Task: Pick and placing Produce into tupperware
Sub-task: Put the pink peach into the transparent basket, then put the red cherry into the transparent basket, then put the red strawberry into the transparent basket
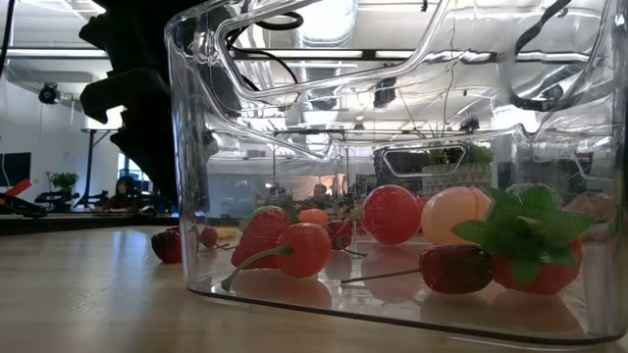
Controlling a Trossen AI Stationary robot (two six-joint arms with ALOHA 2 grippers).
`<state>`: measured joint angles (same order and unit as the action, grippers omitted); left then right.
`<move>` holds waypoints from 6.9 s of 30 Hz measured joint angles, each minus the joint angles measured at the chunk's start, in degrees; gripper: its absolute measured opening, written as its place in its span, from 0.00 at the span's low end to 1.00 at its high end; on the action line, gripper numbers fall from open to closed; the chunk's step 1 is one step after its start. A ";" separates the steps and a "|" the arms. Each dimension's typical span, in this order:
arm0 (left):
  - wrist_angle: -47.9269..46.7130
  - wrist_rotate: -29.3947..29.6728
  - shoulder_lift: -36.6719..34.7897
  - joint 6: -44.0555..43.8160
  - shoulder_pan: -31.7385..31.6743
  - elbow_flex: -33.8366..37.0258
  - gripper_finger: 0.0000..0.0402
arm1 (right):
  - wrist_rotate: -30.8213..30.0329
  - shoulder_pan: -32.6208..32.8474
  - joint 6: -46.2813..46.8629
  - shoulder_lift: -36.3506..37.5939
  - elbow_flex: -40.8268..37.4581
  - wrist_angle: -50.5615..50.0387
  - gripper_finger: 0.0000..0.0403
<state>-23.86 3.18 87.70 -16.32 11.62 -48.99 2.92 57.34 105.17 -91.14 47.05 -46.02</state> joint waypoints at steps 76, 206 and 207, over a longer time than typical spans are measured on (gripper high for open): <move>6.13 1.58 7.38 12.58 0.76 0.30 0.41 | -19.69 -23.98 -32.11 8.88 22.40 6.73 0.60; 12.91 -3.17 -27.36 -20.90 0.24 17.39 0.64 | -25.36 9.81 -24.97 5.33 0.55 -0.43 0.78; 12.84 -3.20 -27.36 -20.92 0.24 17.34 0.64 | -25.34 9.81 -25.54 4.74 0.55 -0.12 0.78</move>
<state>-11.01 -0.02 60.34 -37.23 11.86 -31.65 -22.42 67.16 79.63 -86.39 47.59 -46.14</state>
